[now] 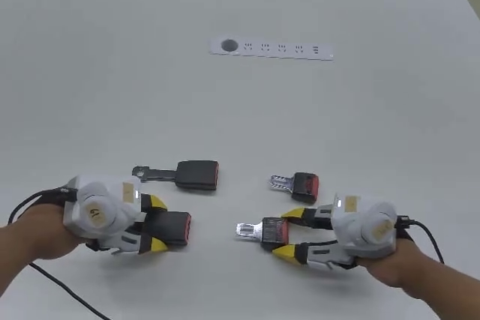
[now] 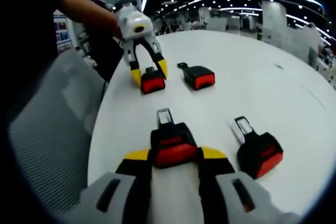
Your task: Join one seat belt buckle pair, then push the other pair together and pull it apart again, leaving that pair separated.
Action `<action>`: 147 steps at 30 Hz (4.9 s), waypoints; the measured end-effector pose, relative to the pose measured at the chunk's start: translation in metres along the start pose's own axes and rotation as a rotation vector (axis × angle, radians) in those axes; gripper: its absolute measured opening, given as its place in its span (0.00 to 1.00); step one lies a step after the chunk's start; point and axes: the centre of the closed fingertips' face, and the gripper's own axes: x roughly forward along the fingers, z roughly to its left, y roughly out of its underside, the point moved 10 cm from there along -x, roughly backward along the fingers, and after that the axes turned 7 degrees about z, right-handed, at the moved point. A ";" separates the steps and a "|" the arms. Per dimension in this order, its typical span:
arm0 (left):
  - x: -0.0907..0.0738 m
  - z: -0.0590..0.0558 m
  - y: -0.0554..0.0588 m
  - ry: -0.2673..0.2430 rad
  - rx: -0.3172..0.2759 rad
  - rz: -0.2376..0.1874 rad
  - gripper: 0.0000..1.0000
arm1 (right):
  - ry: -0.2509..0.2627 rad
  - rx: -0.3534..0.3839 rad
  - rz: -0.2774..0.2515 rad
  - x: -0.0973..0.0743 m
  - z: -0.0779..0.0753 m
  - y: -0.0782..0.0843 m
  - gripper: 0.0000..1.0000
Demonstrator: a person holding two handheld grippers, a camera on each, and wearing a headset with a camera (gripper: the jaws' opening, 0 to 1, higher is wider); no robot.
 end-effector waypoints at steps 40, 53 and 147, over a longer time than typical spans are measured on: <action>0.005 0.002 -0.005 0.037 0.101 0.063 0.34 | -0.066 -0.028 -0.013 0.063 0.018 -0.058 0.33; 0.005 -0.001 -0.007 0.055 0.129 0.082 0.34 | -0.045 -0.005 0.022 0.071 0.026 -0.074 0.34; -0.003 -0.010 -0.008 0.058 0.081 0.012 0.50 | 0.014 0.053 -0.074 0.055 0.035 -0.068 0.58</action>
